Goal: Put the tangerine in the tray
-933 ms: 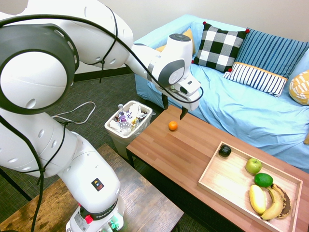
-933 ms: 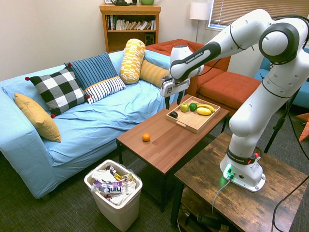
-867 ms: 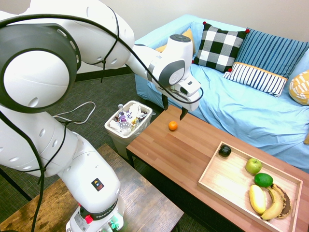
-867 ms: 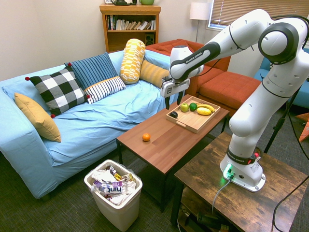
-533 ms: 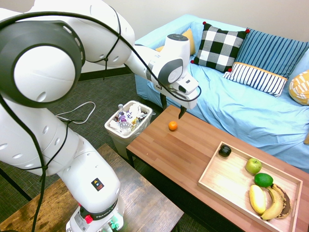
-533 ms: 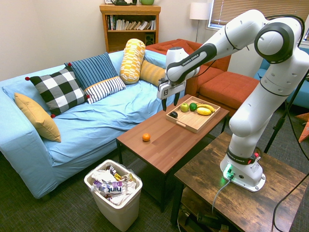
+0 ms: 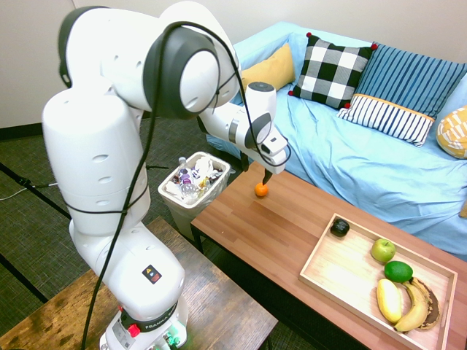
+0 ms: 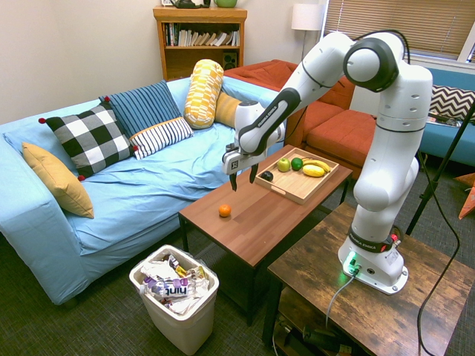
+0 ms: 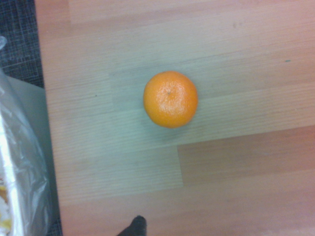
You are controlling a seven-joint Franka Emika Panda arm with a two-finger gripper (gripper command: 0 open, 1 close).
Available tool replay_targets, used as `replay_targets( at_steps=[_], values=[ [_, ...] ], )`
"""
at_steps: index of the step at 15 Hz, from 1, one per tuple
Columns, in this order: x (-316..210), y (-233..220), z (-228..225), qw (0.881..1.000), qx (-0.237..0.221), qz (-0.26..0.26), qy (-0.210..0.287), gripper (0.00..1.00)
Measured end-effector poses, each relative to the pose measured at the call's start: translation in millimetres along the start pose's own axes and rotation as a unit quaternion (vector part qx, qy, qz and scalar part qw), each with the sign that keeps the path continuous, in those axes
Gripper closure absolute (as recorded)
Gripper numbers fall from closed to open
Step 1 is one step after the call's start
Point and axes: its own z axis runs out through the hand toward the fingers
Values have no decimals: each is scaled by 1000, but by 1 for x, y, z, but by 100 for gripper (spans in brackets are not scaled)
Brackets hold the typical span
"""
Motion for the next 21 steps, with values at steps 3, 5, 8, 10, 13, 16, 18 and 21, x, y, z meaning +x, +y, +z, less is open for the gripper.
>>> replay_targets(
  at_steps=[3, 5, 8, 10, 13, 16, 18, 21],
  values=[
    [9, -24, 47, 1000, -11, 12, 11, 0],
    [12, -42, 72, 1000, -17, 10, 12, 0],
    [11, -63, 106, 1000, -27, 10, 12, 0],
    [13, -72, 120, 999, -27, 15, 10, 0],
    [19, -76, 133, 999, -32, 21, 8, 0],
    [22, -80, 145, 999, -34, 22, 5, 100],
    [24, -82, 152, 999, -36, 23, 2, 100],
    [26, -83, 157, 999, -38, 23, -1, 100]
  ],
)
